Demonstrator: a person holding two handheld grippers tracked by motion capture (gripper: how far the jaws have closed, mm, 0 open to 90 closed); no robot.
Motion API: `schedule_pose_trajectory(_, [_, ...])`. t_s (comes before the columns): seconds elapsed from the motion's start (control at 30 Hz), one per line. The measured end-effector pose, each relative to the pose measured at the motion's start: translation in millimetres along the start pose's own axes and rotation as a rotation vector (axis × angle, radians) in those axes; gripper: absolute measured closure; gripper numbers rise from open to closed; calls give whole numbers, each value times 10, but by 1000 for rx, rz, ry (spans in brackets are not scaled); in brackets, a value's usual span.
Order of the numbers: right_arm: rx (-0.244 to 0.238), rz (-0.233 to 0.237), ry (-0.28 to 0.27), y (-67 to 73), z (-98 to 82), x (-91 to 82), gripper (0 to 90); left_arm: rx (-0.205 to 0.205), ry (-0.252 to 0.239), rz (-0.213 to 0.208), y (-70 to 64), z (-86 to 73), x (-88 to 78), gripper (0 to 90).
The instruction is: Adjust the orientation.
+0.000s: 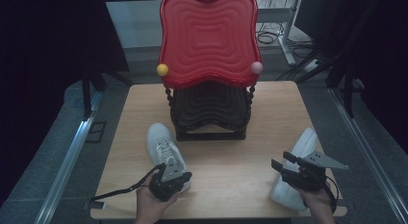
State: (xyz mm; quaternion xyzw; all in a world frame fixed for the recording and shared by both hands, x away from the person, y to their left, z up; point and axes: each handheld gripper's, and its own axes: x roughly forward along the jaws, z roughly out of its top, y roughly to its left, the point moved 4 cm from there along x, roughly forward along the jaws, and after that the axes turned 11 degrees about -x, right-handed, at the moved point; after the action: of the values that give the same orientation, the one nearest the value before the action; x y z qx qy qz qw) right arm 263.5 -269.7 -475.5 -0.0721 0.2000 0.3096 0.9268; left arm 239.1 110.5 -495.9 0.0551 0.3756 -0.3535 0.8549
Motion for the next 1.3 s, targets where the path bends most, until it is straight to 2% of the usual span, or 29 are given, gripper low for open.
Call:
schedule_pose_trajectory(0.03, [-1, -2, -3, -1, 4, -11, 394, -28, -8, -27, 42, -17, -23, 900])
schedule_pose_trajectory(0.07, [2, 0, -6, 1, 7, -23, 395, -48, -10, -36, 87, -33, -52, 900])
schedule_pose_trajectory(0.17, [1, -5, -9, -9, 9, -42, 395, -71, -11, 1, 229, -87, -147, 900])
schedule_pose_trajectory(0.3, [5, -7, -8, -14, 4, -34, 395, -116, -20, 8, 418, -178, -285, 900])
schedule_pose_trajectory(0.33, [4, -6, -5, -15, 1, -31, 395, -116, -20, 8, 418, -178, -285, 900])
schedule_pose_trajectory(0.37, [2, -6, -3, -15, -1, -27, 395, -118, -21, 32, 486, -221, -347, 900])
schedule_pose_trajectory(0.43, [1, -4, 0, -11, -5, -21, 395, -134, -25, 38, 516, -238, -373, 900])
schedule_pose_trajectory(0.47, [2, -6, -1, -8, -6, -17, 395, -155, -34, 34, 588, -273, -419, 900])
schedule_pose_trajectory(0.5, [2, -6, 0, -5, -7, -14, 395, -151, -31, 53, 611, -285, -438, 900])
schedule_pose_trajectory(0.53, [3, -4, 0, 1, -7, -14, 394, -151, -31, 53, 611, -285, -438, 900])
schedule_pose_trajectory(0.6, [1, -1, -1, 12, -3, -17, 395, -147, -25, 90, 652, -295, -469, 900])
schedule_pose_trajectory(0.7, [1, 0, -3, 14, -1, -21, 395, -184, -42, 60, 728, -316, -496, 900])
schedule_pose_trajectory(0.77, [2, 0, 0, 8, -6, -26, 395, -191, -46, 69, 758, -328, -513, 900])
schedule_pose_trajectory(0.8, [4, -3, -2, 3, -9, -26, 394, -192, -45, 90, 787, -339, -532, 900])
schedule_pose_trajectory(0.83, [5, -4, -3, -1, -11, -27, 395, -210, -48, 108, 845, -354, -563, 900])
schedule_pose_trajectory(0.9, [4, -5, -3, -6, -12, -27, 395, -235, -60, 89, 907, -370, -588, 900])
schedule_pose_trajectory(1.0, [4, -4, -4, -2, -11, -31, 395, -250, -60, 119, 987, -381, -622, 900])
schedule_pose_trajectory(1.03, [4, -5, -4, -2, -10, -31, 395, -250, -60, 119, 987, -381, -622, 900])
schedule_pose_trajectory(1.07, [4, -5, -4, -2, -10, -31, 395, -275, -70, 122, 1038, -384, -638, 900])
schedule_pose_trajectory(1.13, [4, -5, -4, -2, -10, -30, 395, -285, -76, 112, 1068, -389, -646, 900])
schedule_pose_trajectory(1.2, [3, -1, 1, -2, -15, -26, 395, -313, -91, 112, 1126, -408, -668, 900])
schedule_pose_trajectory(1.3, [7, 5, -3, 0, -13, -24, 395, -315, -100, 101, 1124, -410, -667, 891])
